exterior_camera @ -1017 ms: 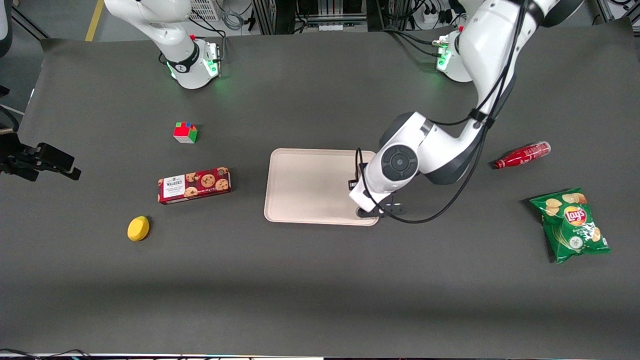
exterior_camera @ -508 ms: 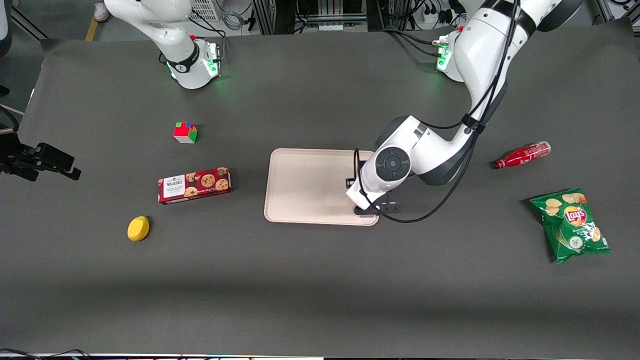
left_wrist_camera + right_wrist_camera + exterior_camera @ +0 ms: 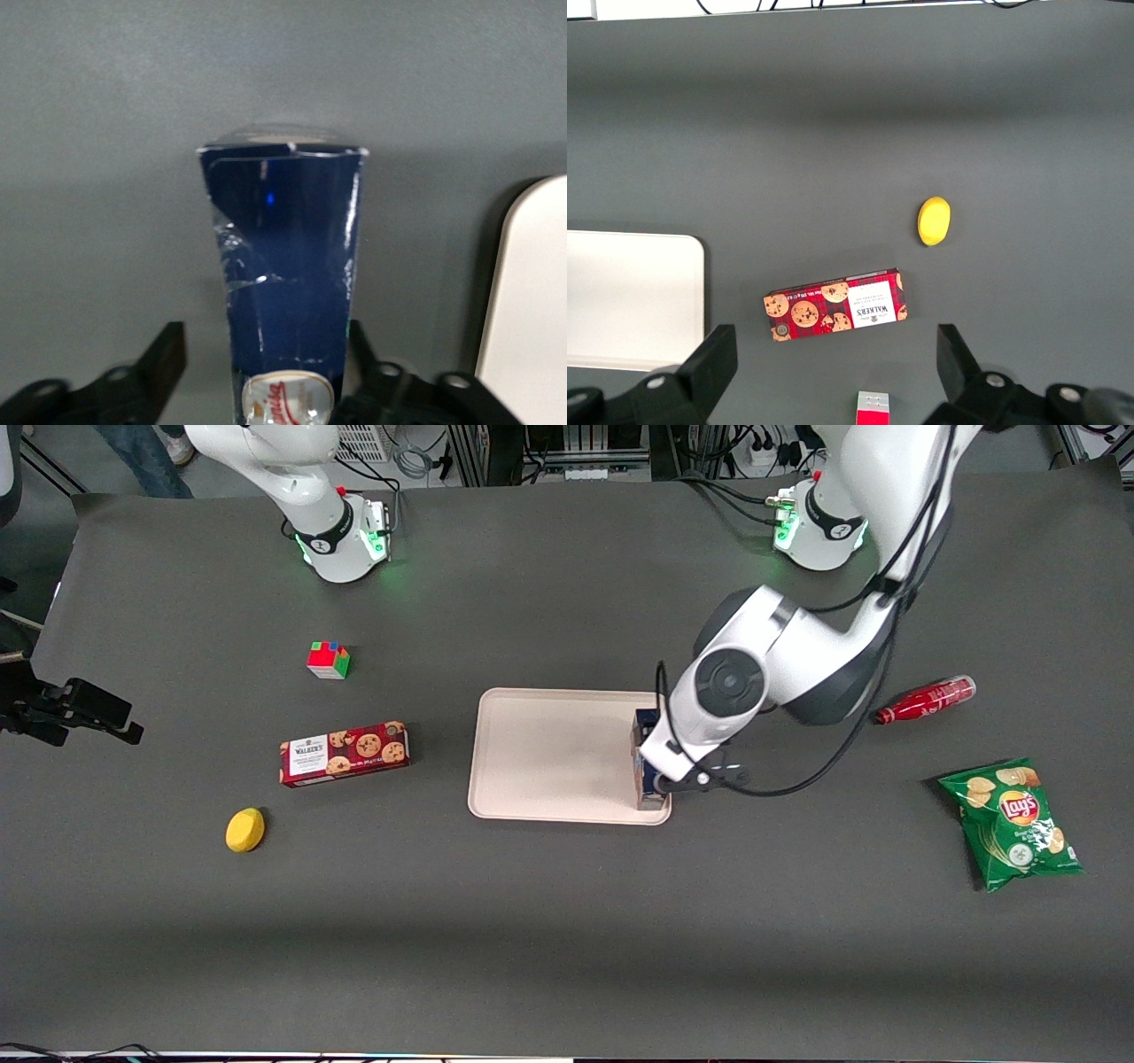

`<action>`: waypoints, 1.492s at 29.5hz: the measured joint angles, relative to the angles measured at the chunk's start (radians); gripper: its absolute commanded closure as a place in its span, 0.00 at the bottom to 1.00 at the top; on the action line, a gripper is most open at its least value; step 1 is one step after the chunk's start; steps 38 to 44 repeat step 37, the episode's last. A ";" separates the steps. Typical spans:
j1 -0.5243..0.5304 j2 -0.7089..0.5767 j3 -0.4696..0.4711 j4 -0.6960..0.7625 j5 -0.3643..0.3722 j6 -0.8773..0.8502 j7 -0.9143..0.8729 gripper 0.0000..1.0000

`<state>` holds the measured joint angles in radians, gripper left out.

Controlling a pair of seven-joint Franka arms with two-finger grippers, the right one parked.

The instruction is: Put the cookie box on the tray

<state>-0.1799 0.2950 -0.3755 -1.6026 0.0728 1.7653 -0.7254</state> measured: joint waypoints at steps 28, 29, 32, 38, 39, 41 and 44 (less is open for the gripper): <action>0.020 -0.562 0.474 -0.249 -0.044 -0.209 0.426 0.00; 0.020 -0.570 0.474 -0.265 -0.044 -0.198 0.426 0.00; 0.020 -0.582 0.473 -0.291 -0.043 -0.180 0.426 0.00; 0.020 -0.585 0.473 -0.299 -0.031 -0.172 0.426 0.00; 0.020 -0.585 0.473 -0.299 -0.031 -0.172 0.426 0.00; 0.020 -0.585 0.473 -0.299 -0.031 -0.172 0.426 0.00; 0.020 -0.585 0.473 -0.299 -0.031 -0.172 0.426 0.00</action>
